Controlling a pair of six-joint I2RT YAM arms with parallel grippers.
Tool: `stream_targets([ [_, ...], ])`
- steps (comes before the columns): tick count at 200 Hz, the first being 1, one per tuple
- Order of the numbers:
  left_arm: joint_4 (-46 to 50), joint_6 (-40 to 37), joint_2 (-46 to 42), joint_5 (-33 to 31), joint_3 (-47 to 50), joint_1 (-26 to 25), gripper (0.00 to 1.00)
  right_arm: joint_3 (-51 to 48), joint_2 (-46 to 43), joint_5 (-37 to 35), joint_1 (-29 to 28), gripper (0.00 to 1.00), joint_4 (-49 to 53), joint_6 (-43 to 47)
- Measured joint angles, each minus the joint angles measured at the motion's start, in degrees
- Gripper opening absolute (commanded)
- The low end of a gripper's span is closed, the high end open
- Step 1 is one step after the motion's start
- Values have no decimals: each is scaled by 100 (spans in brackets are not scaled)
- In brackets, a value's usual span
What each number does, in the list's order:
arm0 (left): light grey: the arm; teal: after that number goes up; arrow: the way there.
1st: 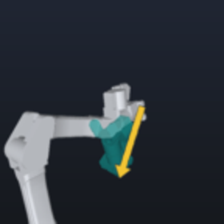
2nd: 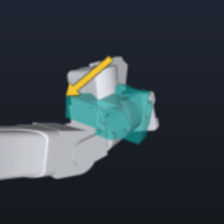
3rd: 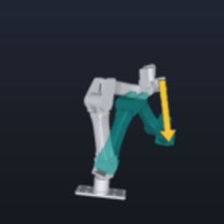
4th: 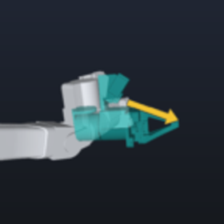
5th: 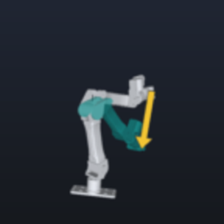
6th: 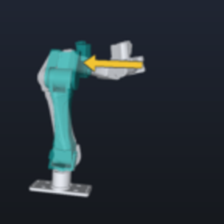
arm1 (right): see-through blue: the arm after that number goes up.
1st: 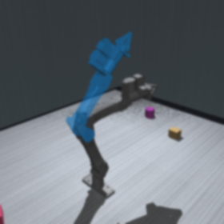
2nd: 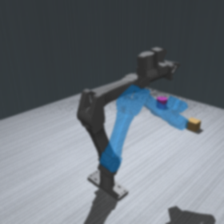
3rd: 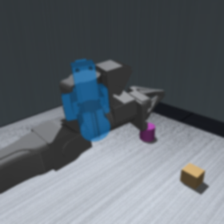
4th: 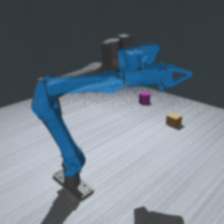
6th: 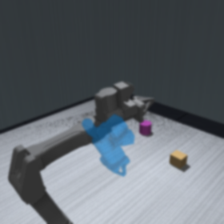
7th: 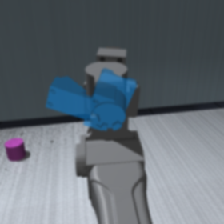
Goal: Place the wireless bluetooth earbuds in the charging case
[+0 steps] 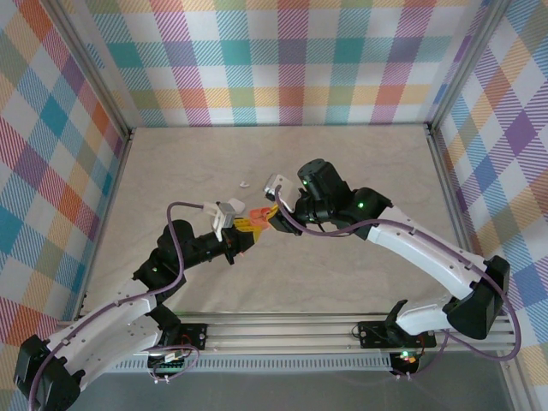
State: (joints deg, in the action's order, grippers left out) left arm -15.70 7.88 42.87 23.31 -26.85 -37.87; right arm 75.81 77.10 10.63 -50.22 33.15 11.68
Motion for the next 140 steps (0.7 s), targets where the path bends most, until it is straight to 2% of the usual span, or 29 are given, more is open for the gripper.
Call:
stream_targets([
  [78, 35, -9, -79, -2, 0, 0, 0, 70, 0, 188, -2, 31, 0, -138],
  [140, -55, -22, -118, -114, -24, 0, 0, 170, 0, 389, -22, 39, 127, -225],
])
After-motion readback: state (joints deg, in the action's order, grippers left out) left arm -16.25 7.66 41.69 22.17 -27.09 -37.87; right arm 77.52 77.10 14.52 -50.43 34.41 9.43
